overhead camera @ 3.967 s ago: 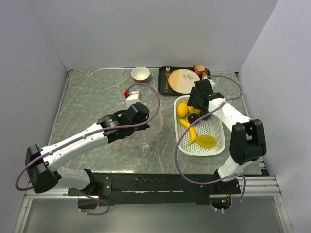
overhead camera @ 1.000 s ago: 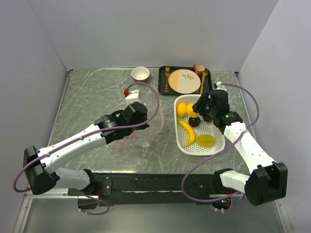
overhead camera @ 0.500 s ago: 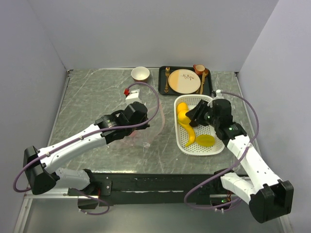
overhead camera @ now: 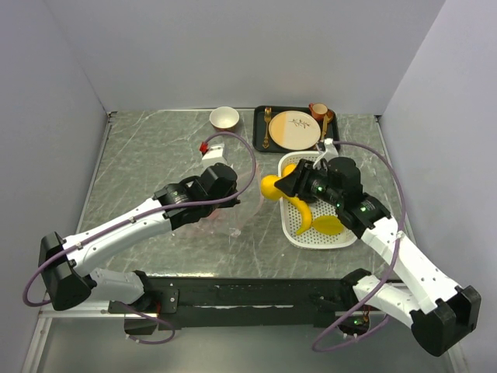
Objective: Place the food in the zip-top bag and seal the zipper
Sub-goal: Place the fake fruit in the zipper food storage bag.
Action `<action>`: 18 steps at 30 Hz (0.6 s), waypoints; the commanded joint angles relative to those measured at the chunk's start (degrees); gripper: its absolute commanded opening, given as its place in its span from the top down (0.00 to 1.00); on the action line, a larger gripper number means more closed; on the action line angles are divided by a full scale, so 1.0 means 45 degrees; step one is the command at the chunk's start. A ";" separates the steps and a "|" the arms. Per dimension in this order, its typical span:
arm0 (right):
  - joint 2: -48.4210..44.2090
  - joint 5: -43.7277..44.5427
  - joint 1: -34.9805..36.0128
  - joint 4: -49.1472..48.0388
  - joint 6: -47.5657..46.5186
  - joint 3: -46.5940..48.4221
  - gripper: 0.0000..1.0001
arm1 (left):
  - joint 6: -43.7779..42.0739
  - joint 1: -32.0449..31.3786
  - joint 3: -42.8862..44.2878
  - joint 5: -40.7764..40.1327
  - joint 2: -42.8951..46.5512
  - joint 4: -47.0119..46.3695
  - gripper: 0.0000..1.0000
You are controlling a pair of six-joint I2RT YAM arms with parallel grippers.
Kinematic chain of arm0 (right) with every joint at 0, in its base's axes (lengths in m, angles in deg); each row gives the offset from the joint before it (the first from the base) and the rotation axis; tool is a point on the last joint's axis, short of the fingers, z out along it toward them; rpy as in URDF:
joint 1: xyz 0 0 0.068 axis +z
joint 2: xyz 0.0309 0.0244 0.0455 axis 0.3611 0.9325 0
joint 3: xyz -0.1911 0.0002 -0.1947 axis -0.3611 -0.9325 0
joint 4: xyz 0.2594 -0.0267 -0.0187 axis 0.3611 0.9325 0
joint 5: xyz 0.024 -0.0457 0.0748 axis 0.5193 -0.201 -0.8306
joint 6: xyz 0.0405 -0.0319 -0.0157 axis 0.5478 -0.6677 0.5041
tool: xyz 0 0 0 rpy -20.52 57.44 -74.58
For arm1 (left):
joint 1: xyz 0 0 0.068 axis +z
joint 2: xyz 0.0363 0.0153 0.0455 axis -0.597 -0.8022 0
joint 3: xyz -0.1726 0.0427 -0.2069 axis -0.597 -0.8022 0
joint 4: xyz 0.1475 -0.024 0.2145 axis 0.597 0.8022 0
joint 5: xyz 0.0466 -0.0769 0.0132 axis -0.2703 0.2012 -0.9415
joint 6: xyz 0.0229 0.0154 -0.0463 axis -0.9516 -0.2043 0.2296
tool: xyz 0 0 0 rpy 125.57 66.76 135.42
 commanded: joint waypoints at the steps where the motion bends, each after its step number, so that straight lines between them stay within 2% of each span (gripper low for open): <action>1: 0.0052 0.0347 0.0712 -0.0613 -0.0137 0.0632 1.00 | 0.0056 -0.0003 -0.0060 -0.0012 0.0009 -0.0408 0.99; 9: 0.0929 -0.0141 0.1396 -0.1627 0.0332 0.0417 1.00 | -0.0080 0.0016 0.0077 0.0007 -0.0030 -0.0446 0.99; 18: 0.2491 -0.0220 0.1904 -0.1825 0.0175 0.0944 1.00 | 0.0017 -0.0003 -0.0216 0.0397 0.0282 -0.0798 0.99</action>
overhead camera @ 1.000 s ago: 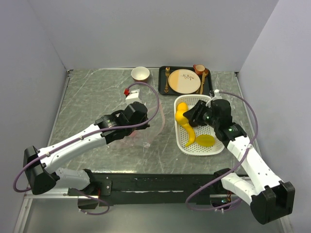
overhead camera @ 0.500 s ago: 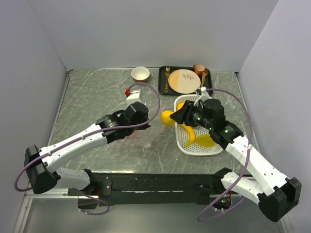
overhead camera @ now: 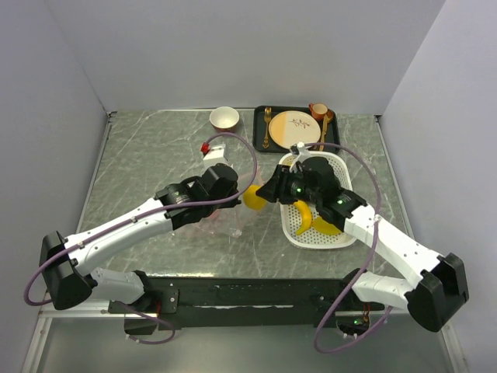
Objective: Place the food in the zip-top bag and seal the zipper
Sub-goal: Place the fake fruit in the zipper food storage bag.
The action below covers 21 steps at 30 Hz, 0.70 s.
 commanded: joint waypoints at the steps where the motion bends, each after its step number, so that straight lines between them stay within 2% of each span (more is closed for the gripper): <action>1: 0.0541 -0.0122 0.0243 -0.0703 -0.0140 0.0910 0.99 | -0.0002 -0.0008 -0.0104 0.0329 0.0389 -0.0657 0.99; 8: 0.1322 -0.0083 0.0302 -0.0293 -0.0668 0.1788 0.95 | -0.0159 -0.0008 0.0111 0.0349 0.0331 -0.0560 0.99; 11: 0.1693 -0.0433 0.0341 -0.0176 -0.0726 0.2178 0.87 | 0.0232 -0.0008 0.0034 -0.0060 0.0660 -0.0403 0.99; 12: 0.1829 -0.0493 0.0360 -0.0001 -0.0765 0.2296 0.78 | 0.0251 -0.0028 -0.0199 -0.0196 0.0817 -0.0674 0.99; 14: 0.1928 -0.0494 0.0399 0.0175 -0.0902 0.2531 0.73 | 0.0271 -0.0028 -0.0454 -0.0276 0.1285 -0.0988 0.99; 15: 0.1948 -0.0436 0.0400 0.0253 -0.0941 0.2570 0.63 | 0.0232 -0.0028 -0.0552 -0.0430 0.1384 -0.1067 0.99; 17: 0.1928 -0.0183 0.0400 0.0468 -0.1078 0.2648 0.49 | 0.0251 -0.0008 -0.0495 -0.0587 0.1483 -0.0951 0.99; 18: 0.1890 -0.0046 0.0400 0.0527 -0.1117 0.2649 0.37 | 0.0252 0.0011 -0.0340 -0.0646 0.1464 -0.0718 0.99; 20: 0.1792 0.0150 0.0419 0.0722 -0.1234 0.2707 0.30 | 0.0252 -0.0008 -0.0221 -0.0764 0.1366 -0.0580 0.99; 21: 0.1656 0.0422 0.0400 0.0781 -0.1312 0.2707 0.21 | 0.0271 -0.0008 -0.0182 -0.0764 0.1346 -0.0560 0.99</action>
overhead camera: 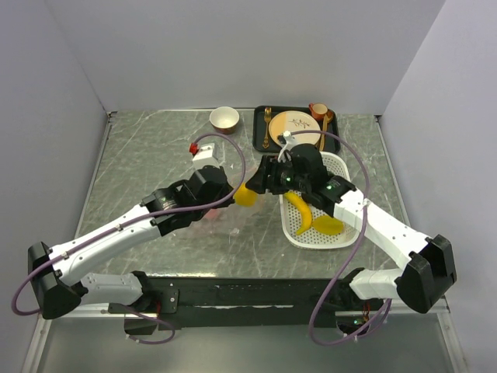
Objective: Place the food in the zip-top bag and seal the zipper
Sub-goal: Place the fake fruit in the zipper food storage bag.
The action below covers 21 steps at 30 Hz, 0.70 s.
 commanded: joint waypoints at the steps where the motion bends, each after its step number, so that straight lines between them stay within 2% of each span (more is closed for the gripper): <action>1: -0.0351 0.0778 0.0093 0.0388 -0.0521 0.0730 0.20 | 0.0145 -0.0008 0.0348 -0.0473 0.0127 -0.0205 0.99; 3: -0.0780 0.1130 0.0093 0.0467 -0.0637 0.0692 0.09 | 0.0184 -0.0008 0.0309 -0.0434 0.0127 -0.0264 0.99; 11: -0.2090 0.2929 0.0074 0.1207 -0.0345 0.0087 0.05 | 0.0262 -0.0008 0.0288 -0.0511 0.0108 -0.0284 0.99; 18: -0.1602 0.1836 0.0074 0.1229 0.0472 -0.0908 0.25 | 0.0243 -0.0008 0.0445 -0.0551 0.0049 -0.0244 0.99; 21: -0.1329 0.1639 0.0094 0.1072 0.0767 -0.1319 0.28 | 0.0262 0.0011 0.0523 -0.0609 0.0010 -0.0147 0.99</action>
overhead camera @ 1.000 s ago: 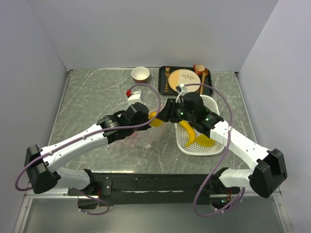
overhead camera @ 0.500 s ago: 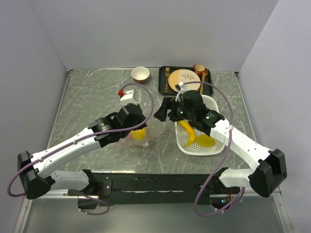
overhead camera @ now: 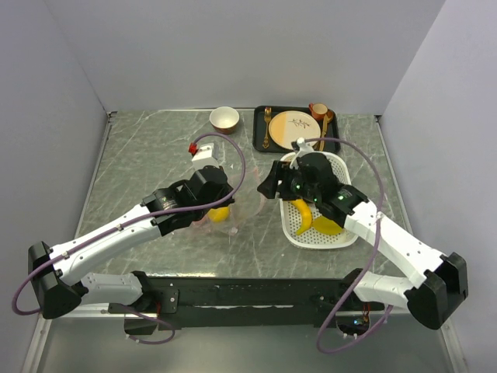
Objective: Place the food in the zip-top bag and seal the zipper
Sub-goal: Place the fake fruit in the zipper food storage bag, then adjust the zipper food storage bag at the center of the board.
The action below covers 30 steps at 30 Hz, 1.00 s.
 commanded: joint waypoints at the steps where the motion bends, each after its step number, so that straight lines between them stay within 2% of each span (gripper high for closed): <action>1: 0.0372 -0.0294 0.0074 -0.0089 0.0651 -0.0470 0.28 | 0.0170 -0.0003 0.0518 -0.0361 0.0015 -0.0186 0.99; 7: 0.1211 -0.0936 0.0074 -0.0518 0.0632 -0.0236 0.28 | 0.0209 -0.0003 0.0382 -0.0322 0.0073 -0.0225 0.99; 9: 0.1602 -0.1346 0.0074 -0.0985 0.0690 -0.0100 0.33 | 0.0209 0.0016 0.0362 -0.0342 0.0073 -0.0224 0.99; 10: 0.1777 -0.1580 0.0074 -0.1122 0.0710 -0.0002 0.39 | 0.0209 -0.0003 0.0362 -0.0342 0.0112 -0.0205 0.99; 11: 0.2165 -0.1737 0.0055 -0.1240 0.0691 0.0153 0.53 | 0.0189 0.0016 0.0362 -0.0361 0.0112 -0.0186 0.99; 13: 0.2771 -0.2243 0.0074 -0.1260 0.0632 0.0739 0.67 | 0.0189 0.0016 0.0440 -0.0420 0.0209 -0.0050 0.99; 14: 0.2929 -0.2363 0.0074 -0.1222 0.0613 0.0992 0.84 | 0.0170 0.0074 0.0556 -0.0536 0.0268 0.0183 0.99; 17: 0.3204 -0.2501 0.0113 -0.1027 0.0380 0.2202 1.00 | 0.0092 0.0657 0.0772 -0.0713 0.0911 0.0633 0.99; 22: 0.3885 -0.2890 0.0211 -0.0597 -0.0071 0.5345 1.00 | -0.0708 0.2513 0.1181 -0.0674 0.2784 0.1200 0.99; 23: 0.4081 -0.3471 0.0230 -0.0577 -0.0168 0.5814 1.00 | -0.0960 0.2980 0.1492 -0.0752 0.2962 0.1433 0.99; 27: 0.5409 -0.4063 0.0834 -0.0012 -0.0422 0.8429 1.00 | -0.1003 0.3297 0.2528 -0.1727 0.3393 0.2762 0.99; 30: 0.6288 -0.4102 0.1440 0.0439 -0.0559 0.9273 0.99 | -0.0789 0.3298 0.2589 -0.1943 0.3744 0.3153 0.99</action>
